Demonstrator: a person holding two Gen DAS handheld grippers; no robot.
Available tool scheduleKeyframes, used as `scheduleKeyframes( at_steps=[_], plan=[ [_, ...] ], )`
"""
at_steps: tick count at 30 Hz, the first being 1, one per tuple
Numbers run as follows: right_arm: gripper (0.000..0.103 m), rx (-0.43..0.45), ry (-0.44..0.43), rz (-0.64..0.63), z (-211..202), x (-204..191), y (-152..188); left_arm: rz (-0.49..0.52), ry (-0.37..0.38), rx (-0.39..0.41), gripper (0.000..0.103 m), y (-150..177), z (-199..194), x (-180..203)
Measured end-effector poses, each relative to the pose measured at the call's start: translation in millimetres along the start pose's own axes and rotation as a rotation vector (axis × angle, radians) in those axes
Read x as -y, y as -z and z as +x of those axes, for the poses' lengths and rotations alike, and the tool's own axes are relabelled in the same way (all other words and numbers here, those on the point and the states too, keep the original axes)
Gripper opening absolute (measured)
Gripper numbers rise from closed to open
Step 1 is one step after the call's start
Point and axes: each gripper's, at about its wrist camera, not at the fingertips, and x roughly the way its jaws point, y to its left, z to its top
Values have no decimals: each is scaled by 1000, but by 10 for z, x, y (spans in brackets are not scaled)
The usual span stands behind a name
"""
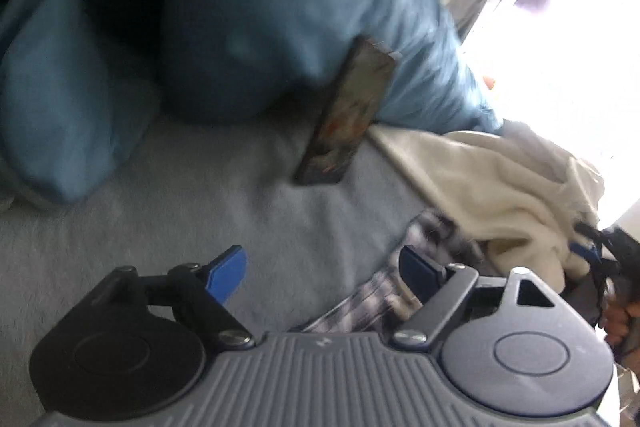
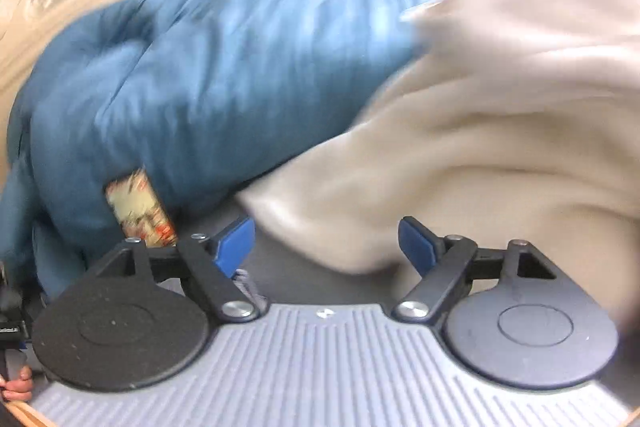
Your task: Fold clothes
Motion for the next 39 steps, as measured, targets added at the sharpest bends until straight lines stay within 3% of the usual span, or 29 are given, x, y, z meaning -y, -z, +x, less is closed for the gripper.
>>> scheduleKeyframes(
  at_steps=[3, 5, 11, 12, 15, 18, 22, 23, 27, 32, 34, 39],
  plan=[
    [77, 3, 98, 54, -466, 281, 118, 110, 33, -23, 84, -21, 196, 381],
    [65, -36, 163, 47, -612, 348, 260, 188, 43, -49, 82, 3, 437, 720],
    [41, -153, 184, -181, -350, 41, 661, 337, 85, -71, 77, 64, 1201, 1507],
    [40, -167, 181, -224, -278, -19, 719, 356, 70, -72, 70, 81, 1325, 1577],
    [34, -208, 173, -320, -32, -170, 858, 394, 16, -81, 64, 120, 1621, 1686],
    [31, -249, 166, -416, 215, -320, 998, 425, -20, -77, 64, 173, 1845, 1725],
    [7, -273, 195, -500, 470, -385, 1120, 472, -70, -43, 64, 227, 1907, 1706],
    [6, -252, 204, -496, 484, -366, 1106, 483, -83, -26, 64, 231, 1916, 1702],
    [5, -184, 232, -406, 565, -190, 977, 490, -126, -13, 69, 210, 2036, 1676],
    [8, -162, 230, -280, 764, 108, 985, 481, -159, -19, 79, 236, 2212, 1634],
    [11, -131, 197, -160, 771, 268, 959, 484, -167, -12, 80, 256, 2238, 1634],
    [14, -49, 81, 304, 628, 846, 918, 489, -170, -12, 81, 254, 2235, 1633]
  ],
)
